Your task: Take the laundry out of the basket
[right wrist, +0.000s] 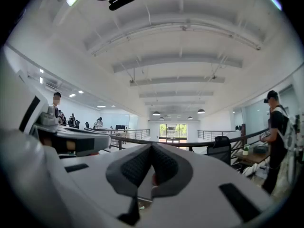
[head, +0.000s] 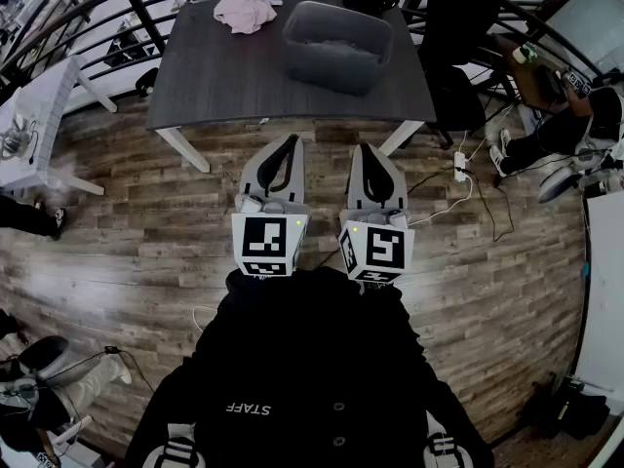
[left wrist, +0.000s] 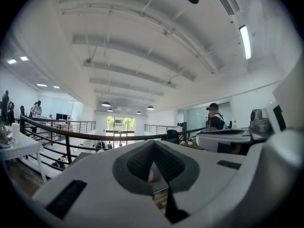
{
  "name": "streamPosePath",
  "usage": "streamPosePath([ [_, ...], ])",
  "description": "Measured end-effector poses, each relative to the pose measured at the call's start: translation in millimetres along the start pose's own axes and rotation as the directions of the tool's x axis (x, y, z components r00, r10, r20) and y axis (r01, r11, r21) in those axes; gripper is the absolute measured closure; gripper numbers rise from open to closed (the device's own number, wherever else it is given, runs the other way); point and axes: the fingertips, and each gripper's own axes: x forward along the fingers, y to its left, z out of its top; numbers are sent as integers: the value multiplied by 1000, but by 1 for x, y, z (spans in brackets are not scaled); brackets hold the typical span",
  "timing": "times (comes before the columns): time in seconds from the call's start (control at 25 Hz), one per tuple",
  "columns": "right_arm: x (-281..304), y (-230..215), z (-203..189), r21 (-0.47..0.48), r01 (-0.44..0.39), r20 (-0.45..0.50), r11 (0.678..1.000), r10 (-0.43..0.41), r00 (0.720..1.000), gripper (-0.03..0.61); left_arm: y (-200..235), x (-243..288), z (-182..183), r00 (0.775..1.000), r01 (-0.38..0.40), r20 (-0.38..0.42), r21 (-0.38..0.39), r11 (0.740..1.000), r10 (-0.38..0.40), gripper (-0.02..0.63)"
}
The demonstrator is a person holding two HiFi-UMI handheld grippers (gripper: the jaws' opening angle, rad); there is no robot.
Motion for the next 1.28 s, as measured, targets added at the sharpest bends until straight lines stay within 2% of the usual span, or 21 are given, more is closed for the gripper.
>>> streamPosePath([
  [0.28, 7, 4, -4, -4, 3, -9, 1000, -4, 1000, 566, 4, 6, -7, 1000, 7, -13, -11, 1000, -8, 611],
  [0.56, 11, 3, -16, 44, 30, -23, 999, -29, 999, 565, 3, 11, -11, 999, 33, -21, 19, 999, -32, 611],
  [0.96, 20, 19, -41, 50, 29, -68, 998, -26, 997, 565, 16, 12, -52, 993, 55, -102, -5, 998, -55, 611],
  [1.28, 31, 32, -51, 52, 50, -80, 997, -46, 996, 565, 34, 12, -64, 991, 70, -117, -15, 997, -71, 611],
])
